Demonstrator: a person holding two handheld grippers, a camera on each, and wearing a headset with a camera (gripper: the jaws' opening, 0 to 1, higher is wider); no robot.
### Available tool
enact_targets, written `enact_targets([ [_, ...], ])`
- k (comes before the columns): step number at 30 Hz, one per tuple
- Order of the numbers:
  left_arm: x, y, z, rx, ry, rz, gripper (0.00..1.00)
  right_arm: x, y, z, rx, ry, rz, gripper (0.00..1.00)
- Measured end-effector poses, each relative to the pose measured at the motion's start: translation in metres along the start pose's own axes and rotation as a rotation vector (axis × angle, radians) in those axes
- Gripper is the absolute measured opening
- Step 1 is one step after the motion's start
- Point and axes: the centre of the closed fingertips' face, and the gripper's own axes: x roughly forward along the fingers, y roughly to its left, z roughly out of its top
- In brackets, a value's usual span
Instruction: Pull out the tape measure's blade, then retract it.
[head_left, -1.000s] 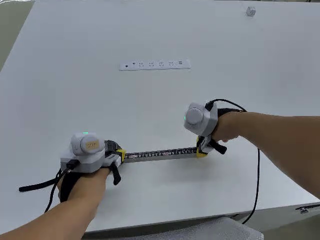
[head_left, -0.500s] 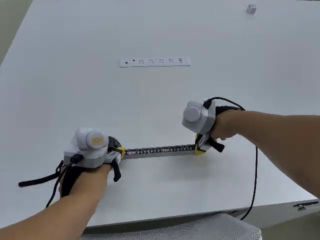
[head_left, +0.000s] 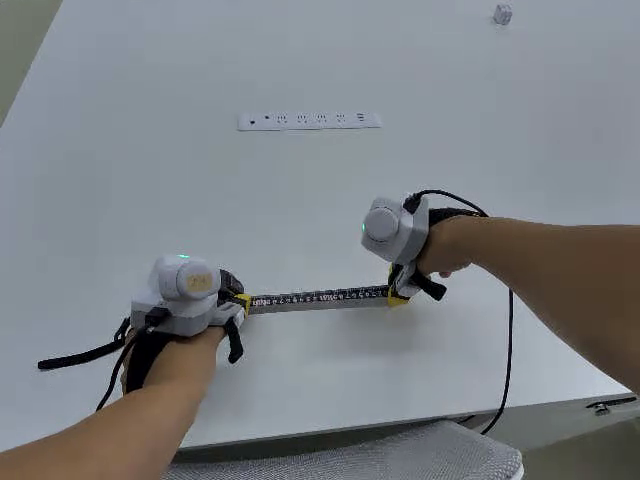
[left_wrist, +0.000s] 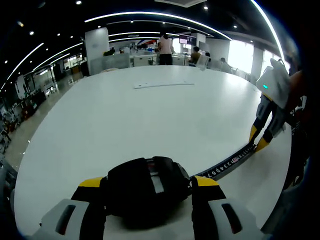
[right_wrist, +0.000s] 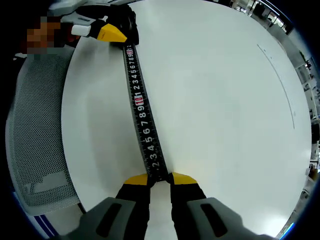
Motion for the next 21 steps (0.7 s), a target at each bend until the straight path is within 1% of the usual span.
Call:
enact_targets([
  [1,-0.001,-0.001,0.003,-0.004,-0.004,0.005,0.70,0.000,0.000,0.000,0.000,0.001,-0.001,0.15],
  [2,0.000,0.000,0.005,-0.010,0.001,0.019,0.70,0.000,0.001,0.000,0.001,0.001,-0.003,0.15],
  [3,0.002,0.002,0.005,-0.016,0.003,0.024,0.69,0.000,0.001,0.000,0.002,0.000,-0.003,0.15],
  [4,0.003,0.010,0.000,0.014,0.043,0.060,0.66,0.000,0.001,0.000,0.003,-0.001,-0.003,0.15],
  [5,0.007,0.003,0.000,-0.010,0.040,0.022,0.65,0.000,0.001,0.000,0.004,-0.003,-0.003,0.15],
  [6,0.008,0.003,0.001,0.000,0.037,0.028,0.66,-0.001,0.000,0.000,0.005,-0.004,-0.002,0.15],
  [7,0.007,0.005,0.000,0.004,0.037,0.031,0.65,-0.001,0.000,0.000,0.005,-0.004,-0.002,0.15],
  [9,0.006,0.005,-0.001,0.010,0.031,0.033,0.65,-0.001,0.000,0.000,0.005,-0.004,-0.001,0.15],
  [13,0.007,0.006,-0.001,0.019,0.038,0.036,0.64,-0.001,0.000,0.000,0.001,0.000,0.000,0.15],
  [16,0.007,0.006,-0.001,0.042,0.036,0.038,0.63,-0.001,0.000,0.000,0.002,0.001,-0.004,0.15],
  [21,0.007,0.006,-0.001,0.051,0.029,0.035,0.63,-0.001,0.001,0.001,0.003,-0.015,-0.012,0.15],
])
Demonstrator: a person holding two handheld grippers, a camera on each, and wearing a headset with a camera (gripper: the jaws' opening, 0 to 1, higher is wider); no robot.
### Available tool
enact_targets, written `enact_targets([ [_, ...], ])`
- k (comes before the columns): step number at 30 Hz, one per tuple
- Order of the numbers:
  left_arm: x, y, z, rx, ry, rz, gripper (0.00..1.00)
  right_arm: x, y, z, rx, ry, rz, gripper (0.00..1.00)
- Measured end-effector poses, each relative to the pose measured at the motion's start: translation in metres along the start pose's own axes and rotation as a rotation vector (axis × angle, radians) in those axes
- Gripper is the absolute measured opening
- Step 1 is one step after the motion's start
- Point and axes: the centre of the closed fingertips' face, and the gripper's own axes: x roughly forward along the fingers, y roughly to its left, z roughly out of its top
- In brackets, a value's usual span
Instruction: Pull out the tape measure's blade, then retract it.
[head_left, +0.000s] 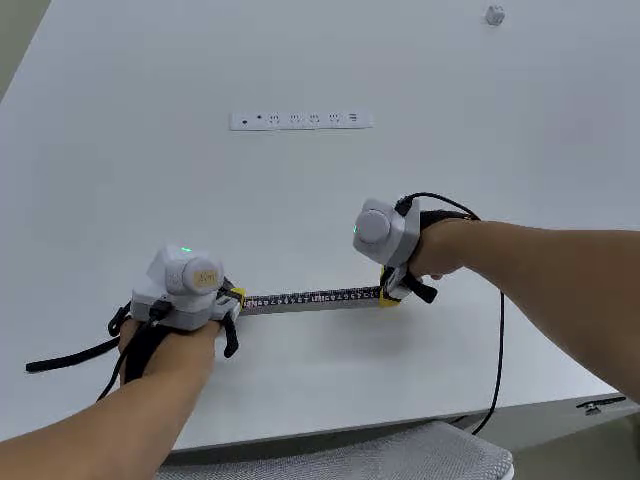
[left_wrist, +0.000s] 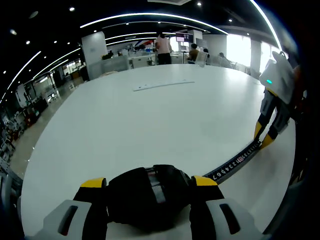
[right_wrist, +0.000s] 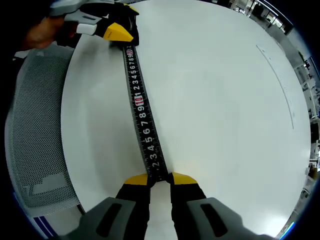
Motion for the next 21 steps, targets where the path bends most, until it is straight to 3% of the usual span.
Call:
enact_targets([
  [8,-0.002,0.000,0.001,-0.005,-0.029,-0.021,0.62,0.001,0.003,0.004,0.002,-0.027,-0.012,0.15],
  [21,-0.002,-0.001,0.000,-0.007,-0.026,-0.019,0.62,0.004,0.008,0.014,0.014,-0.030,-0.008,0.15],
])
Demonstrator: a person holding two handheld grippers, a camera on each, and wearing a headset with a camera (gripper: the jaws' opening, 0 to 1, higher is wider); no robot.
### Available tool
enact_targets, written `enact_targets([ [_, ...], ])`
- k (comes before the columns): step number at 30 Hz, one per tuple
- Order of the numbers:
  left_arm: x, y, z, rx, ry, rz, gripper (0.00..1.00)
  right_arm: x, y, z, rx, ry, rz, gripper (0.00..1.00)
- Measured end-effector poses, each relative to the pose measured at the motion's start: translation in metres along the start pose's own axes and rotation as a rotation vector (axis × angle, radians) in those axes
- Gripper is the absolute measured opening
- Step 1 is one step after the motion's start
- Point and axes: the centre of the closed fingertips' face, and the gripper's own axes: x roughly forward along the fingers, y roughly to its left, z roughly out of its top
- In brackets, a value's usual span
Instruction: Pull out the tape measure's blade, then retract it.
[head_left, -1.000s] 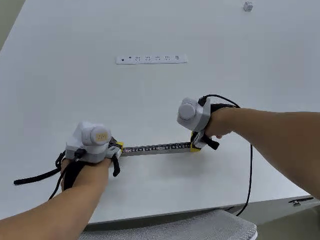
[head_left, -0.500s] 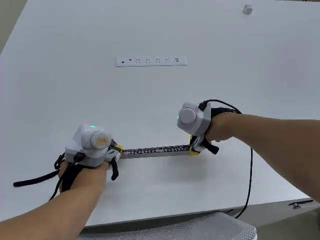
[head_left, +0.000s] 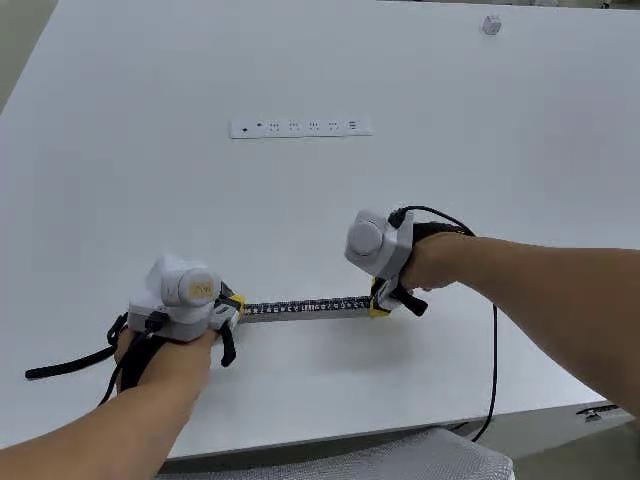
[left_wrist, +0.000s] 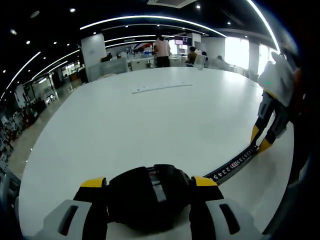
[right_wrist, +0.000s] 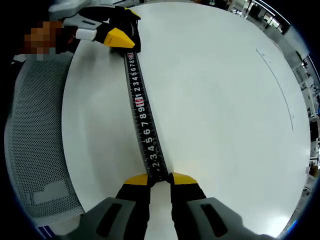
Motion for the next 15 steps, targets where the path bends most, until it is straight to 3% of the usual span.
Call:
enact_targets([
  [15,-0.0009,-0.0003,0.0001,-0.001,0.003,0.002,0.63,0.0009,0.0004,0.0085,0.002,-0.016,0.002,0.15],
])
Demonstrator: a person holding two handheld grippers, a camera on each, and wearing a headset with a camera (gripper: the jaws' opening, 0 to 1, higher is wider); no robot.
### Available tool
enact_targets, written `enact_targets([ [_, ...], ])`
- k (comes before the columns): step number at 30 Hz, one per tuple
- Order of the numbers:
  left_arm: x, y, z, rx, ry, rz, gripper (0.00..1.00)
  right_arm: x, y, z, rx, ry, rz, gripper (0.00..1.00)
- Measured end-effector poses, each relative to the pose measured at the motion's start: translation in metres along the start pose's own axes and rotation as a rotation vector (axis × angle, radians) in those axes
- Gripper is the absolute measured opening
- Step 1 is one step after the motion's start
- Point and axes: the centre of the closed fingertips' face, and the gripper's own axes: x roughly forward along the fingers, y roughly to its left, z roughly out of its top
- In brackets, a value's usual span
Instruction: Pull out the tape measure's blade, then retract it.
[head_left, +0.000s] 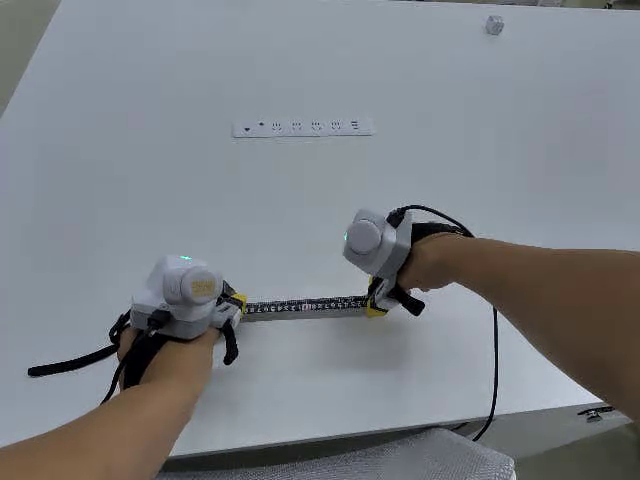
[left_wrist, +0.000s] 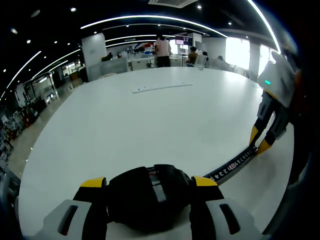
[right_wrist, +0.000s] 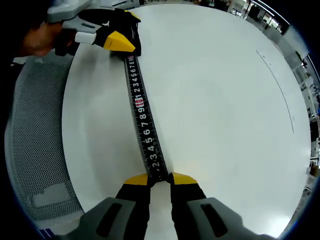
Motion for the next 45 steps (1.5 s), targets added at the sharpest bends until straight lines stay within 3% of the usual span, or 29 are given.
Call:
enact_targets([
  [45,0.000,0.000,0.000,0.002,0.006,0.004,0.63,0.004,0.004,0.023,-0.014,-0.007,0.010,0.15],
])
